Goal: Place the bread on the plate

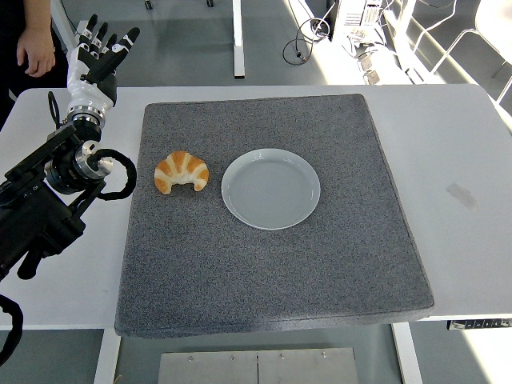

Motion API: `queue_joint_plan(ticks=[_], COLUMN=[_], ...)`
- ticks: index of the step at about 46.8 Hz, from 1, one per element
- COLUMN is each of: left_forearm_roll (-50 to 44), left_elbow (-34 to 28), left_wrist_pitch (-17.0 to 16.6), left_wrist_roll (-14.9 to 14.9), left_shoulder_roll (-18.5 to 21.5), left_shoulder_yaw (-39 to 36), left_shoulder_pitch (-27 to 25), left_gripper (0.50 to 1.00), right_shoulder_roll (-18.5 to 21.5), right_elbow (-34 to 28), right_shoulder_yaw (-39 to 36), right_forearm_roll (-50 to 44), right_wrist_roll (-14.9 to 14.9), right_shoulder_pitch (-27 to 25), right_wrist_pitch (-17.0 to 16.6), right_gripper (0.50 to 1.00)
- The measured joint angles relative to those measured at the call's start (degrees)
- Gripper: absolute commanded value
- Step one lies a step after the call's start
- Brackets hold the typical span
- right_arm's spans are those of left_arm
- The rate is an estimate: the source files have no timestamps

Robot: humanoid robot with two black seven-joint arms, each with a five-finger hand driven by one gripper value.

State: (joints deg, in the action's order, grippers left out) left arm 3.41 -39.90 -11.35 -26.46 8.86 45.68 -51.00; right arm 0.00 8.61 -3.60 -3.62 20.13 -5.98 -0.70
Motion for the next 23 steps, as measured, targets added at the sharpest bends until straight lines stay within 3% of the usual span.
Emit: queue_joint_plan(ticks=[23], left_forearm_roll=[0.31], left_elbow=[0.00], left_wrist_pitch=[0.00], left_wrist_roll=[-0.08], left_shoulder_roll=[0.10], left_shoulder_yaw=[-1.55], left_shoulder_pitch=[0.15], left_gripper=[0.975], right_shoulder_roll=[0.00], right_elbow=[0.00], right_shoulder_yaw=[0.00], right_forearm_roll=[0.02], right_wrist_roll=[0.01], right_shoulder_pitch=[-0.02], right_wrist_pitch=[0.00], right_gripper=[1.000])
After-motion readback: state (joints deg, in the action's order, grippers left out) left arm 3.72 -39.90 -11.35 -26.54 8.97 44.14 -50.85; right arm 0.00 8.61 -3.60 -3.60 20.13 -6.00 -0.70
